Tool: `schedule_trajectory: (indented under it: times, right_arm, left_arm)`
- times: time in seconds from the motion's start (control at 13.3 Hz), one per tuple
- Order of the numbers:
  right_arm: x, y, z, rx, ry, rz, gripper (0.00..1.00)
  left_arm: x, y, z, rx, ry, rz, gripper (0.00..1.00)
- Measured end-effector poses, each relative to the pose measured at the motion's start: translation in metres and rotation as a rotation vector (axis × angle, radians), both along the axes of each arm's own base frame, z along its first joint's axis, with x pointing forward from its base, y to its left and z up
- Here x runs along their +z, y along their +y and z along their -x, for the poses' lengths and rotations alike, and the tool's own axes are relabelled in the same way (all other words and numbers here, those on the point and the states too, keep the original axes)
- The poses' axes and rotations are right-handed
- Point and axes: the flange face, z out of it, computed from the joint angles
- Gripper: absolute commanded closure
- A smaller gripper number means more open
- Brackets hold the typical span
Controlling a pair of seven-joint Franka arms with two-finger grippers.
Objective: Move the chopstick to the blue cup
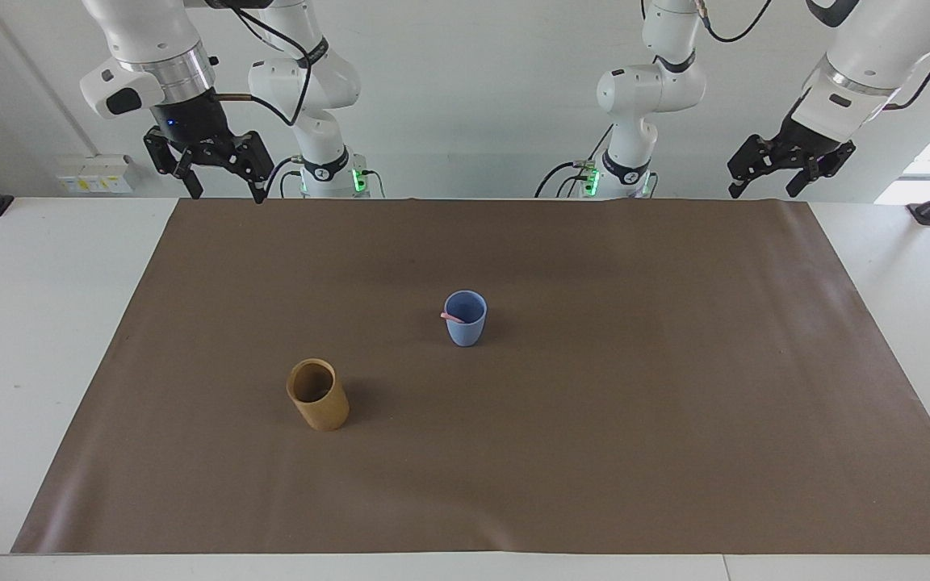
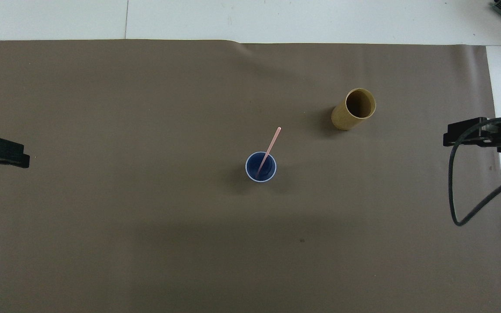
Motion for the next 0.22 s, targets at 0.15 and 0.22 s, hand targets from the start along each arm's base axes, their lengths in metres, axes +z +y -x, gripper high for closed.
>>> schedule_trajectory:
  times: [0.15,0.22]
  right_arm:
    - [0.0,0.0017,0.0001,0.002,0.0,0.0,0.0]
    - [0.0001,0.0028,0.0002,0.003,0.0,0.0,0.0]
  left_arm:
    - [0.0,0.0,0.0,0.0,0.0,0.0,0.0]
    - [0.0,0.0,0.0,0.0,0.0,0.0,0.0]
